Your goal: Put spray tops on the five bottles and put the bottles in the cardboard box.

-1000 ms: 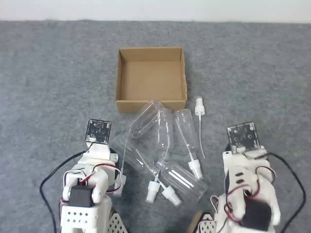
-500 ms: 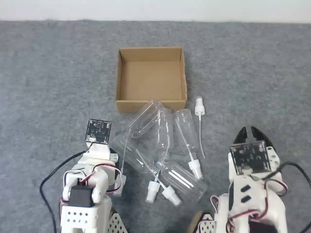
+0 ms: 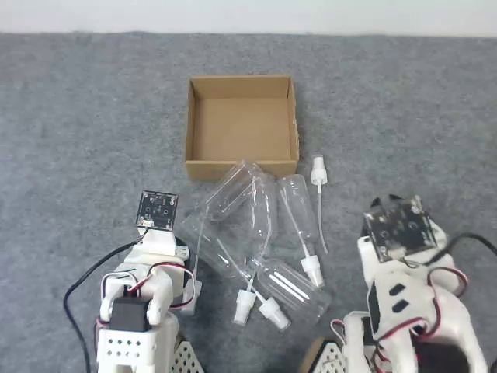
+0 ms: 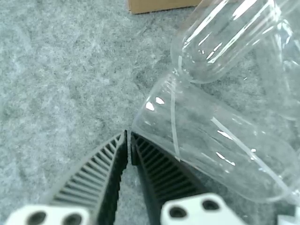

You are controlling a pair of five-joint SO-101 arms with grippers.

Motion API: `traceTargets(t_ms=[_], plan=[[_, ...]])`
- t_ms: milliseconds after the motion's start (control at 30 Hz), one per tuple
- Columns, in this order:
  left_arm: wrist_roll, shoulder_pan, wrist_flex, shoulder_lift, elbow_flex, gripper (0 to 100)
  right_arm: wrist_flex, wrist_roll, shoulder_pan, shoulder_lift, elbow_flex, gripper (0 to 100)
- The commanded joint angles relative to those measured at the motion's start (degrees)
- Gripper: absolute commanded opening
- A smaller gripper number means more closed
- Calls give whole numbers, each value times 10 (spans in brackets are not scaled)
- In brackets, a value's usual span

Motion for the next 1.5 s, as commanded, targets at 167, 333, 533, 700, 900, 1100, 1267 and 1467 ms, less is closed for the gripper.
traceTargets(t_ms=[167,333,533,700,900,1100,1267,1467], plan=[[1,-1,-2,-12,-9,14,81,-44,-130,87,-84,28],[1,-1,-2,-12,-9,14,107,-108,-227,114,-82,132],[1,-1,-2,-12,-9,14,143,-133,-342,172,-81,169],[1,-1,-2,-12,-9,14,151,-141,-405,225,-69,169],[1,-1,-2,-12,-9,14,108,-141,-422,255,-10,169],[1,-1,-2,-12,-9,14,36,-139,-422,259,84,169],[1,-1,-2,-12,-9,14,-6,-140,-451,259,144,169],[1,-1,-2,-12,-9,14,-43,-142,-494,260,179,170]])
